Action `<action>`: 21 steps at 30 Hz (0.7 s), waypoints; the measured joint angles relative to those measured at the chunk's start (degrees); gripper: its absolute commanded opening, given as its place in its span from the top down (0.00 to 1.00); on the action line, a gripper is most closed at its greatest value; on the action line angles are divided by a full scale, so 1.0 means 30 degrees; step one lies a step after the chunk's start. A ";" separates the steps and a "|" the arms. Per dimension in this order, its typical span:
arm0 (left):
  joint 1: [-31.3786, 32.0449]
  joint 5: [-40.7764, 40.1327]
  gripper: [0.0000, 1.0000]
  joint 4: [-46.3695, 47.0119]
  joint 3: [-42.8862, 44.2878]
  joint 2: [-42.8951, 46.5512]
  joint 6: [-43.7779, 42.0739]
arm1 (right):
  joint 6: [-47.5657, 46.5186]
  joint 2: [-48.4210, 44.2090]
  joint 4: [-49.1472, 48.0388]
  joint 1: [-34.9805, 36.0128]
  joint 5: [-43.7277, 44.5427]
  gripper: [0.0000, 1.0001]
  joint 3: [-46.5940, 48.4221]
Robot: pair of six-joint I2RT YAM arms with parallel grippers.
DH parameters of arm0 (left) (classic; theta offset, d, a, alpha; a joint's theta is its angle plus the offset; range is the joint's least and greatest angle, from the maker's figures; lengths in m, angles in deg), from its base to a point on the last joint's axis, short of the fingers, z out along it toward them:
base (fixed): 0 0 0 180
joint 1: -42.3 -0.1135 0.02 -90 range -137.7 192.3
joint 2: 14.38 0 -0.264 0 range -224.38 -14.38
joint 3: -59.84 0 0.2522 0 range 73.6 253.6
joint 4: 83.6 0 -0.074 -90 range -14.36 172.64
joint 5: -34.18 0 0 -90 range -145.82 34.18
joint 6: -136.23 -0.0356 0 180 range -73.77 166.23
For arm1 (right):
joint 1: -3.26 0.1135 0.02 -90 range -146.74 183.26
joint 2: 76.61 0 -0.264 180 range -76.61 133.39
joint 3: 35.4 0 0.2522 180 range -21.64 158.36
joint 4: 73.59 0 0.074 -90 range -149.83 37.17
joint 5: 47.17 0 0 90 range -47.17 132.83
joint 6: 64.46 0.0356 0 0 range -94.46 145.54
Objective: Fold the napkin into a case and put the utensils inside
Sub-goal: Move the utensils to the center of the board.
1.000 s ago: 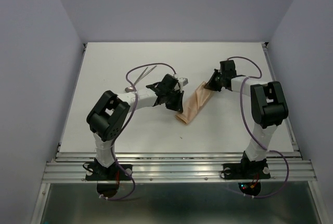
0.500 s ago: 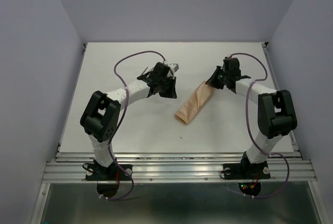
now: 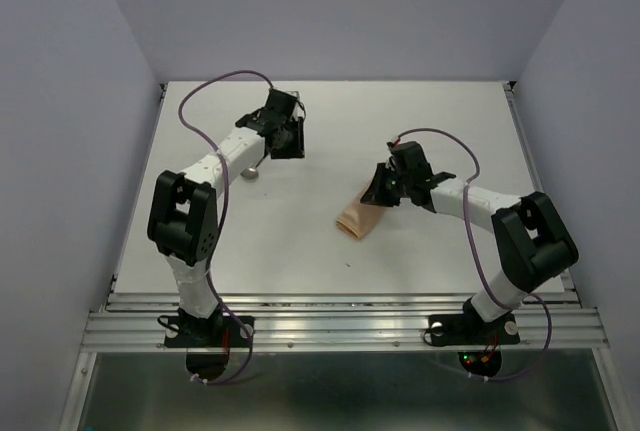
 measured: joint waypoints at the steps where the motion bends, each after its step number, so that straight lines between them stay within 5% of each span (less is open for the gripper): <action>1: -0.0284 -0.1005 0.45 -0.0539 0.1049 -0.0423 -0.0160 | 0.0036 -0.0102 0.0015 0.0080 0.0000 0.89 -0.0087; 8: -0.2033 -0.3789 0.34 -0.2127 0.5778 -0.4233 -0.0699 | -0.0124 -0.0860 0.0692 0.0109 0.0568 0.87 -0.0277; 21: -0.4328 -0.3854 0.43 -0.3687 0.8524 -0.8590 -0.1923 | -0.0641 -0.1727 0.2178 0.0117 0.1027 0.86 -0.0233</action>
